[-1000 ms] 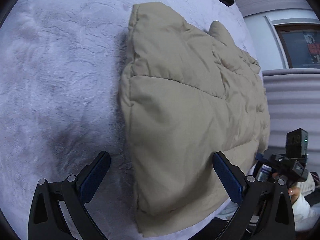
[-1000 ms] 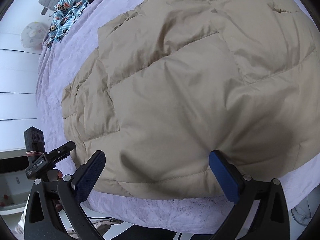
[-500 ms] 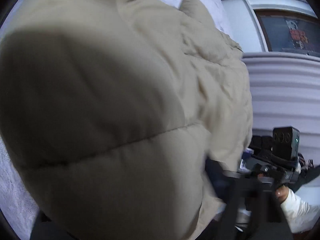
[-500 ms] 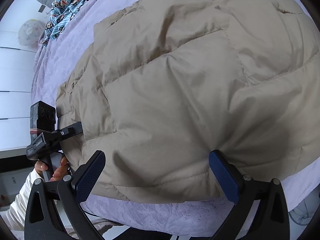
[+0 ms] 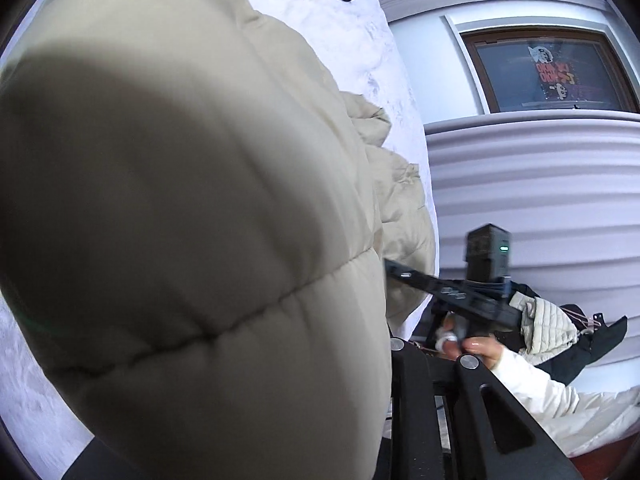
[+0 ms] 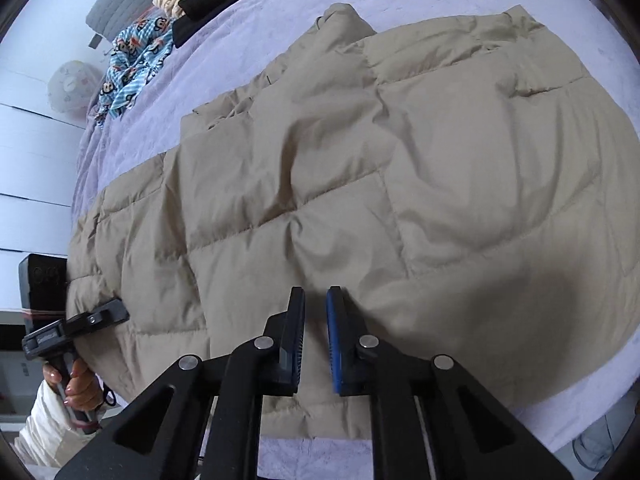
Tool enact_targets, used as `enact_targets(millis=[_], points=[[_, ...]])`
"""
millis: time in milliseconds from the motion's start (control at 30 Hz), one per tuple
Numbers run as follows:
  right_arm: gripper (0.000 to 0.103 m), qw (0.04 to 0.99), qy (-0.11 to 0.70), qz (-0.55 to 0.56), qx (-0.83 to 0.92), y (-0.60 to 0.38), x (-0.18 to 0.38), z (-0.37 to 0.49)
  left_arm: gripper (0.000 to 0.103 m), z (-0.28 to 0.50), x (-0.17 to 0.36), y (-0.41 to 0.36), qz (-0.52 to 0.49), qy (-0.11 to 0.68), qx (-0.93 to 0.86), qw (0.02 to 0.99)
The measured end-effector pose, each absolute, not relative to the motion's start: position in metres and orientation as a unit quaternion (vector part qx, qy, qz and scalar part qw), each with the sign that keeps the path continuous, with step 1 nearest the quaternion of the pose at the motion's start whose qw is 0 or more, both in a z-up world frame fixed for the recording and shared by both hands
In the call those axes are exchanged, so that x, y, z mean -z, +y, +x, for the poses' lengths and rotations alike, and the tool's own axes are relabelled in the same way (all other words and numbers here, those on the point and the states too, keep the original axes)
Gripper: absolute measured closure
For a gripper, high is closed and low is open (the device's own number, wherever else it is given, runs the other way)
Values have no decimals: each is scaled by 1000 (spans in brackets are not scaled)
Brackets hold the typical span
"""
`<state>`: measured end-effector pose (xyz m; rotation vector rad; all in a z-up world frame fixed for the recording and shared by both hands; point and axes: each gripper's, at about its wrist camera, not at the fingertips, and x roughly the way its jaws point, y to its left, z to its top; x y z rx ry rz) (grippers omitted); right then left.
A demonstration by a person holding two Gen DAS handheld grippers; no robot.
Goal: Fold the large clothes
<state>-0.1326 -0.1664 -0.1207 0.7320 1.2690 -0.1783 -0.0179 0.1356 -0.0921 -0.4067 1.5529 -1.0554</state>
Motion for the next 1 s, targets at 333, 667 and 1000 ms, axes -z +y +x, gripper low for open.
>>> enact_targets(millis=[333, 667, 1000], points=[[101, 711, 605, 358, -3, -185, 181, -111, 76, -72, 14, 10, -99, 669, 394, 623], [97, 716, 545, 435, -21, -256, 142, -164, 24, -110, 3, -152, -16, 681, 457, 572], [95, 721, 465, 499, 118, -328, 110, -294, 24, -111, 70, -265, -47, 698, 504, 506]])
